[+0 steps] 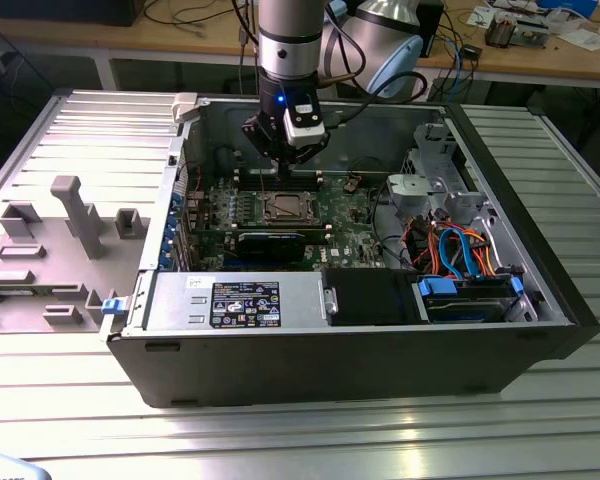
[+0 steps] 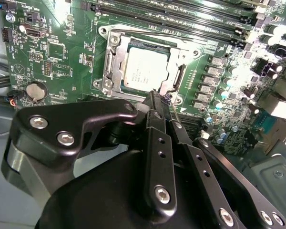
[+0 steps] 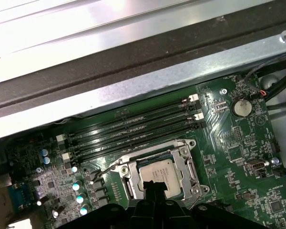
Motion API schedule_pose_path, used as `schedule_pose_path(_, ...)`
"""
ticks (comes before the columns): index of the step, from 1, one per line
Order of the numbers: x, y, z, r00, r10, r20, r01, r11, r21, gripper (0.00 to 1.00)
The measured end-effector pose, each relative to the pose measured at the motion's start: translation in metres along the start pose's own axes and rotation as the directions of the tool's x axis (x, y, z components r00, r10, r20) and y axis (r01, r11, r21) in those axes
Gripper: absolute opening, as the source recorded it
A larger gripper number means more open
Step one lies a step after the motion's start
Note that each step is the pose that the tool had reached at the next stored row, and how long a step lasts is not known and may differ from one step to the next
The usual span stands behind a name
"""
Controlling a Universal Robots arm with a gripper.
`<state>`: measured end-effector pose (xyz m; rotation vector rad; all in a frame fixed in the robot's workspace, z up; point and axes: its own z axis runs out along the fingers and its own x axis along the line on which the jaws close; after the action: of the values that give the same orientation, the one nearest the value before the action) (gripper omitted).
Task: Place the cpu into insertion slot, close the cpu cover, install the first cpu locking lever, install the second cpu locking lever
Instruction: 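Install the first cpu locking lever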
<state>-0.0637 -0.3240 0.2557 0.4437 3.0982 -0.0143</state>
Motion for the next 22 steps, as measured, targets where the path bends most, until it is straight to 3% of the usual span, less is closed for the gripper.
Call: schedule_pose_path(22, 0.0000, 0.0000, 0.0000, 0.9993, -0.038, 0.0003, 0.038, 0.9993, -0.0005, 0.11)
